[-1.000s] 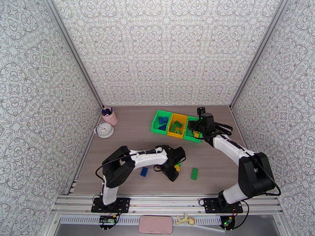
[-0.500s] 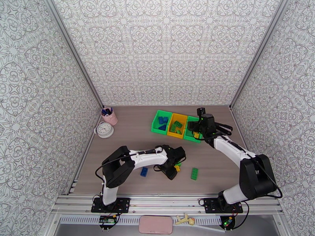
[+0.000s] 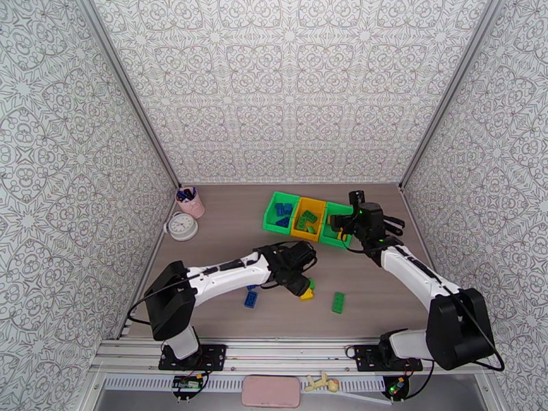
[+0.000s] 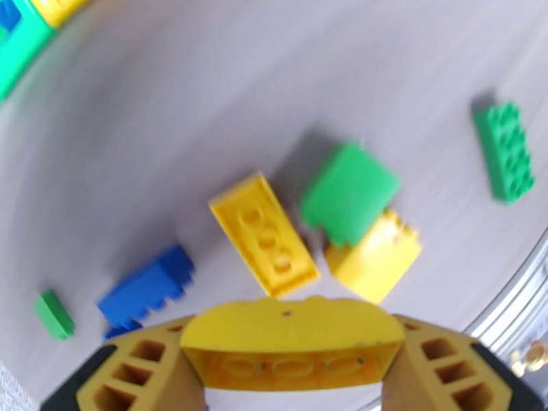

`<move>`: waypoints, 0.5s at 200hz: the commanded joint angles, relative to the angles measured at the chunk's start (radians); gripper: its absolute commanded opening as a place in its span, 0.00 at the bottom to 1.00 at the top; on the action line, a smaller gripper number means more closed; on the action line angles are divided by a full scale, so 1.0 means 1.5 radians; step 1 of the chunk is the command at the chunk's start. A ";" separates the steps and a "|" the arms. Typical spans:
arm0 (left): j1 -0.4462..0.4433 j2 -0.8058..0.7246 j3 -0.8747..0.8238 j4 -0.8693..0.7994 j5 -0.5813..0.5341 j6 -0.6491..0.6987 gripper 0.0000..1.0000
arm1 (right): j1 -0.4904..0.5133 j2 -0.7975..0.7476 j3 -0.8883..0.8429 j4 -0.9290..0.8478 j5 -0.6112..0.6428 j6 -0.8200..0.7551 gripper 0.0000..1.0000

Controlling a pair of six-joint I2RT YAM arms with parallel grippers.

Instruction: Sort the legos into containers by color

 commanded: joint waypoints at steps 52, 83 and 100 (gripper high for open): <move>0.089 0.079 0.107 0.328 -0.004 0.094 0.60 | -0.024 -0.135 -0.080 0.008 -0.014 -0.014 1.00; 0.113 0.146 0.152 0.420 0.063 0.147 0.62 | -0.046 -0.177 -0.114 0.001 0.011 -0.021 1.00; 0.117 0.180 0.177 0.456 0.096 0.184 0.63 | -0.052 -0.201 -0.129 -0.008 0.016 -0.026 1.00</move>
